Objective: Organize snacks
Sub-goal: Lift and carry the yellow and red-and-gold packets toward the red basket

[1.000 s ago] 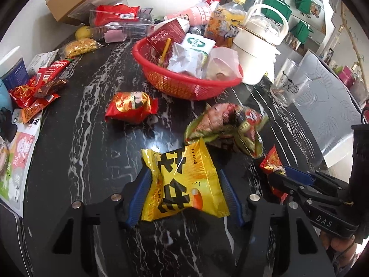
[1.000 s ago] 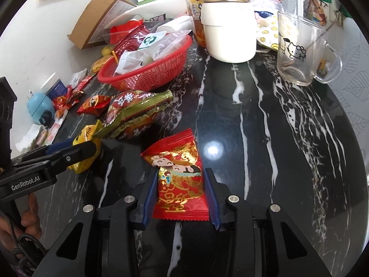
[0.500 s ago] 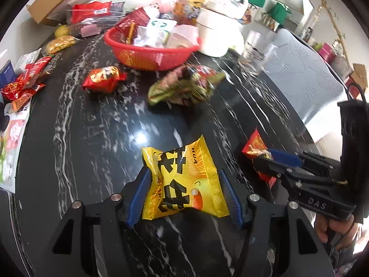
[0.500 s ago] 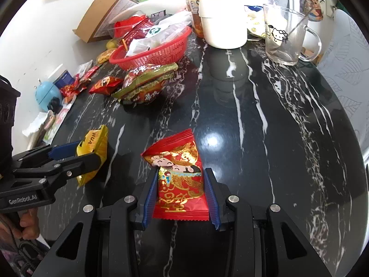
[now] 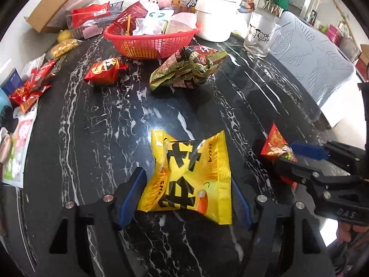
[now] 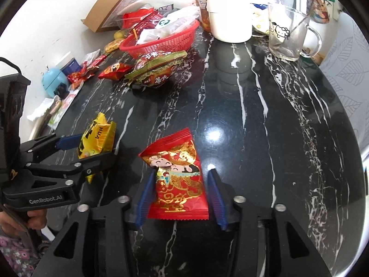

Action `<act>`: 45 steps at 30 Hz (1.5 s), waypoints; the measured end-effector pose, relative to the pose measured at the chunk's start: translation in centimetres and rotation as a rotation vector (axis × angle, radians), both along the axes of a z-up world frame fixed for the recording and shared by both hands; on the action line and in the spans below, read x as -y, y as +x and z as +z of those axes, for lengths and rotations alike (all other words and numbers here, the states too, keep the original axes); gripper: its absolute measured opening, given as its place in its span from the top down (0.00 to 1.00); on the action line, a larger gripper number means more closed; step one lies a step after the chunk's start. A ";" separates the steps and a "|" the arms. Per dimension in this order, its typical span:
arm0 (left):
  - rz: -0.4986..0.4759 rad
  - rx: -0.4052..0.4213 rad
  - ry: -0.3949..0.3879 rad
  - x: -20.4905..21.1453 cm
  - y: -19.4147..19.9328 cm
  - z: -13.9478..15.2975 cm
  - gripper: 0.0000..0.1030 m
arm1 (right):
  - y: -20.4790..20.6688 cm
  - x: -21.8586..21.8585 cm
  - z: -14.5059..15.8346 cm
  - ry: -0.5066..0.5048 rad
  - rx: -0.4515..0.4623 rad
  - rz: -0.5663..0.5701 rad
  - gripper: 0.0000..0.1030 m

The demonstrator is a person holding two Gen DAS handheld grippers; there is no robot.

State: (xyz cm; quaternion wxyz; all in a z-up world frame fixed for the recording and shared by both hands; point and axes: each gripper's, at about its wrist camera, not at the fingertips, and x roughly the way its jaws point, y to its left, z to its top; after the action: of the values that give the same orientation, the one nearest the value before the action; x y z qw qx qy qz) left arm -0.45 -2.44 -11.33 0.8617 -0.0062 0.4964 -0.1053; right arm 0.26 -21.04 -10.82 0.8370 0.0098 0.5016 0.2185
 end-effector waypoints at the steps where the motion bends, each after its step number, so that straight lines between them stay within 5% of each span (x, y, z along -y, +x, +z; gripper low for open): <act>1: -0.001 0.003 0.008 0.1 0.1 0.0 0.32 | 0.0 -0.1 0.0 -0.007 0.003 0.000 0.40; 7: -0.008 0.027 0.082 0.8 0.3 -0.3 0.32 | 0.0 -0.6 -0.2 -0.054 0.032 0.010 0.38; 13: -0.015 0.055 0.076 0.4 0.2 -0.3 0.32 | 0.1 -1.3 -0.3 -0.098 0.049 0.019 0.38; 15: -0.008 0.063 0.072 0.3 0.0 -0.2 0.40 | 0.0 -1.5 -0.3 -0.123 0.057 0.021 0.39; 18: -0.001 0.068 0.073 0.3 0.0 -0.1 0.48 | -0.2 -2.0 -0.3 -0.162 0.080 0.032 0.60; 19: 0.001 0.067 0.067 0.2 0.0 0.0 0.49 | -0.1 -2.0 -0.3 -0.169 0.083 0.032 0.60; 23: 0.010 0.069 0.055 0.1 -0.1 0.4 0.56 | 0.1 -1.9 -0.2 -0.148 0.076 0.039 0.62; 45: 0.003 0.018 -0.075 -1.2 -0.3 1.1 0.58 | -0.3 -2.4 0.0 0.004 0.000 0.076 0.64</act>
State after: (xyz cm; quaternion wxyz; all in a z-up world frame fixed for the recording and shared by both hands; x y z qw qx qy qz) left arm -0.77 -1.27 -10.19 0.8654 -0.0385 0.4843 -0.1225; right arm 0.00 -18.61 -10.78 0.8280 -0.0076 0.5012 0.2512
